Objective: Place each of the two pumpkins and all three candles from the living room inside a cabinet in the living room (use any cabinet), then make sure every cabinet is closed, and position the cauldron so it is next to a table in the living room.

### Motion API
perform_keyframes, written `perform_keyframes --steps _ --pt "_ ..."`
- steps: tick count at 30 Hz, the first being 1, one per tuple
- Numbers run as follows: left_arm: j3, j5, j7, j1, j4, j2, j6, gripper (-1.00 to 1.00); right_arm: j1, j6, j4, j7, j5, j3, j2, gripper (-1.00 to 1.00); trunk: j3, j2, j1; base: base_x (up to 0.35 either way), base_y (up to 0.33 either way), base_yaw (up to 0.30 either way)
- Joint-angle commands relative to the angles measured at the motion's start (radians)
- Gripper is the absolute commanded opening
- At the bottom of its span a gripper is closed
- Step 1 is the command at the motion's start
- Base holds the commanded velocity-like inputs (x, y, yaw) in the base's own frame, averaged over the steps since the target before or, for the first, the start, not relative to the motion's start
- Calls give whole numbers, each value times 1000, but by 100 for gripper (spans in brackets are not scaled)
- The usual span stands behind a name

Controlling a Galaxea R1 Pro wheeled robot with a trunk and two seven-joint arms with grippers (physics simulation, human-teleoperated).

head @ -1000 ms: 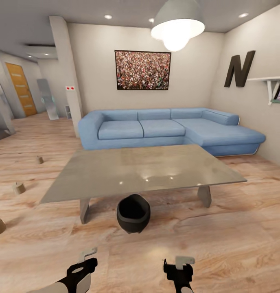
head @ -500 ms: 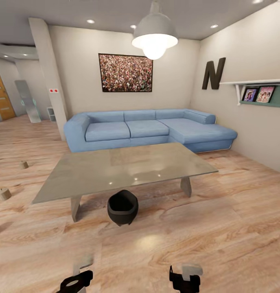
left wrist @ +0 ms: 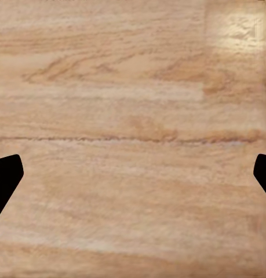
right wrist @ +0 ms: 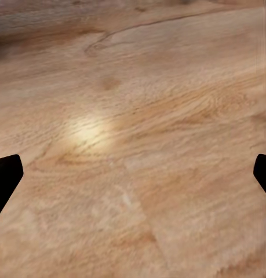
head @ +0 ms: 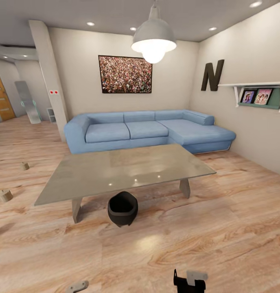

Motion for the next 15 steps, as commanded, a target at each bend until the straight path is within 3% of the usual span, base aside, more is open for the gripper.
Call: perform_keyframes --steps 1,6,15 --pt "-8 8 2 0 0 0 -1 100 -1 -3 0 0 -10 9 -6 100 2 7 -4 0 0 -32" --pt "-8 8 -5 0 0 0 3 100 -1 -4 -1 4 -11 11 -13 100 18 42 -23 0 0 -167" --pt "-7 9 -11 0 0 1 7 100 -1 -5 -2 5 -12 8 -15 100 46 105 -58 0 0 -274"
